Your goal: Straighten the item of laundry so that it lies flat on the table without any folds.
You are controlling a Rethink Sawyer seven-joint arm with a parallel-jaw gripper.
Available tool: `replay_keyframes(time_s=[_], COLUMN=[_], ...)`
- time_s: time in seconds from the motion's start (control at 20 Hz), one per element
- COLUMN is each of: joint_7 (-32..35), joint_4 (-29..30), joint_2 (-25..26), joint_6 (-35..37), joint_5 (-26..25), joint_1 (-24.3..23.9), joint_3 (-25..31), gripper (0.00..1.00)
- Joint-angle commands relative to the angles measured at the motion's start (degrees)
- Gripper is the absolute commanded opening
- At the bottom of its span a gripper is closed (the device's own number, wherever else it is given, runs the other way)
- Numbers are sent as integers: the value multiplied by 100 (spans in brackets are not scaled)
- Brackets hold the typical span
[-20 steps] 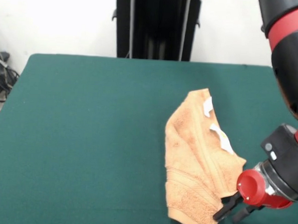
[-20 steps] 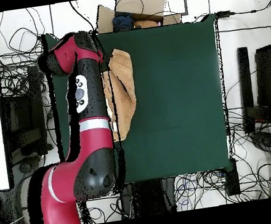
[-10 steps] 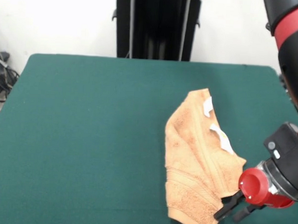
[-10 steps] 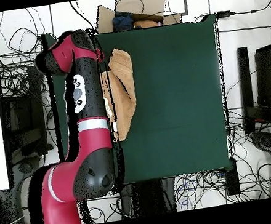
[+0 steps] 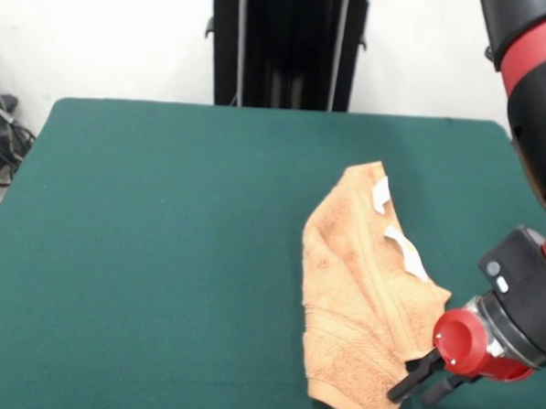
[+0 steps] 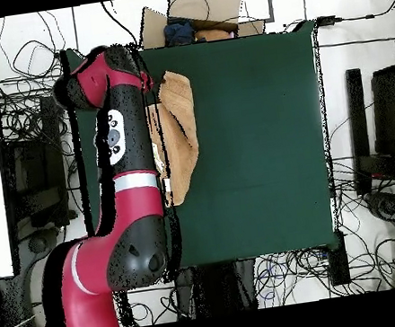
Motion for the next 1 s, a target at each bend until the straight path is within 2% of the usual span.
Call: replay_keyframes(time_s=[0.05, 1.0], joint_7=[1585, 1556], joint_4=[463, 652], joint_2=[130, 124], joint_6=[140, -127], joint_5=[-276, -386], joint_1=[-163, -153], joint_3=[-149, -237], gripper=[100, 100])
